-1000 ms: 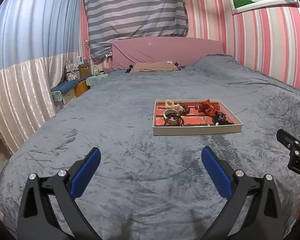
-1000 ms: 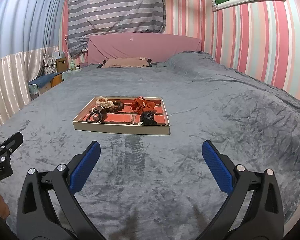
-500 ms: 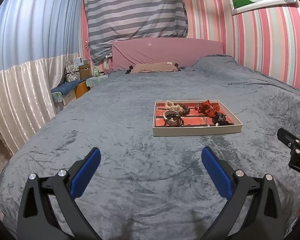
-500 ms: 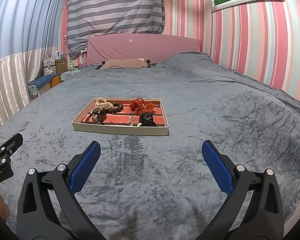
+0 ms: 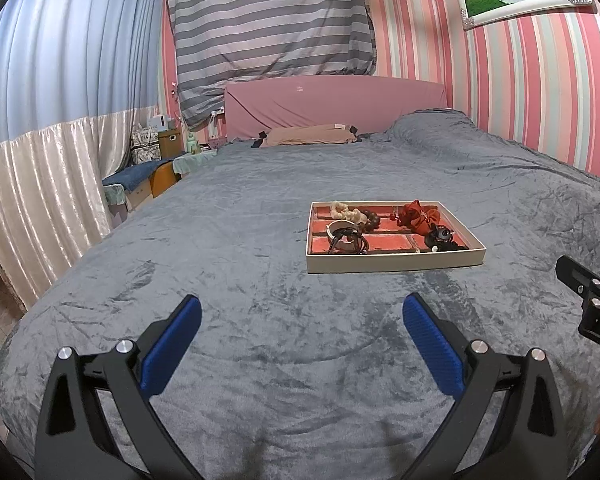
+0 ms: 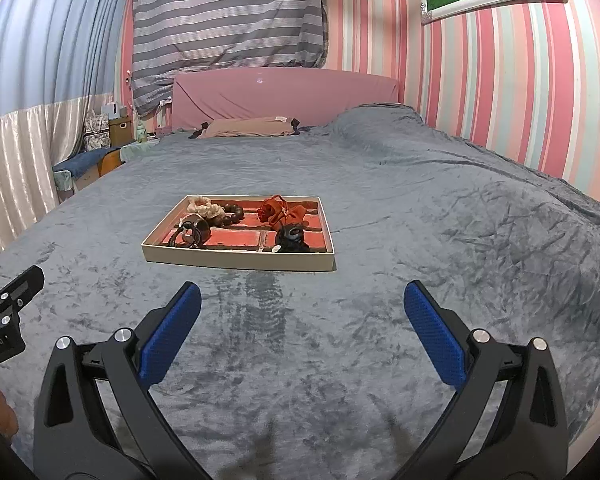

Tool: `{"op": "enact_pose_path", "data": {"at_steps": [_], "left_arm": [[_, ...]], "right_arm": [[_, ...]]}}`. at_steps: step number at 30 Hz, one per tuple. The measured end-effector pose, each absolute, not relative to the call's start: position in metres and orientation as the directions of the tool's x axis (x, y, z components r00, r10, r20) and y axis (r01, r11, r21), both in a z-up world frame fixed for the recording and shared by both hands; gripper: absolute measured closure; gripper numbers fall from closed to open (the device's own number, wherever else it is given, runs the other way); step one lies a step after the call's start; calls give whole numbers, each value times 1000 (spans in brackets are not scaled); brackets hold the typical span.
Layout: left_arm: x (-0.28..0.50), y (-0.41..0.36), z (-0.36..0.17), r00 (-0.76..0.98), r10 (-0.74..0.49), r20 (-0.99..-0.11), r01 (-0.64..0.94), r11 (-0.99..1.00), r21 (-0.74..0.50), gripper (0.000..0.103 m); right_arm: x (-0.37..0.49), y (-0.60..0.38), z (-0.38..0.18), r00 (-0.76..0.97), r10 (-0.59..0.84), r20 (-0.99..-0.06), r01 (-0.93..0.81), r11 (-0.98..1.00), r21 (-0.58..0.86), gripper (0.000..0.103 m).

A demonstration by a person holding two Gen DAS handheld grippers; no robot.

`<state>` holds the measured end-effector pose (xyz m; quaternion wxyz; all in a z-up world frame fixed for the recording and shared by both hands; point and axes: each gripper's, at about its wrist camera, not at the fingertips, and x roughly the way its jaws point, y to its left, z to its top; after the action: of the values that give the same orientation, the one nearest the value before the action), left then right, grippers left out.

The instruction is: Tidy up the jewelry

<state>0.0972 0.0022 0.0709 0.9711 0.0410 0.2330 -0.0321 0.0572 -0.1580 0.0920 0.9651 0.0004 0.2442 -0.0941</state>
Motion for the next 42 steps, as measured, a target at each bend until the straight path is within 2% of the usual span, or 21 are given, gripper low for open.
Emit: {"op": "enact_pose_path", "data": {"at_steps": [42], "left_arm": [[98,2,71,891,-39,-452,80,994,72,5]], "right_arm": [[57,-161,91,863,-182,-471,184,982,-42,4]]}}
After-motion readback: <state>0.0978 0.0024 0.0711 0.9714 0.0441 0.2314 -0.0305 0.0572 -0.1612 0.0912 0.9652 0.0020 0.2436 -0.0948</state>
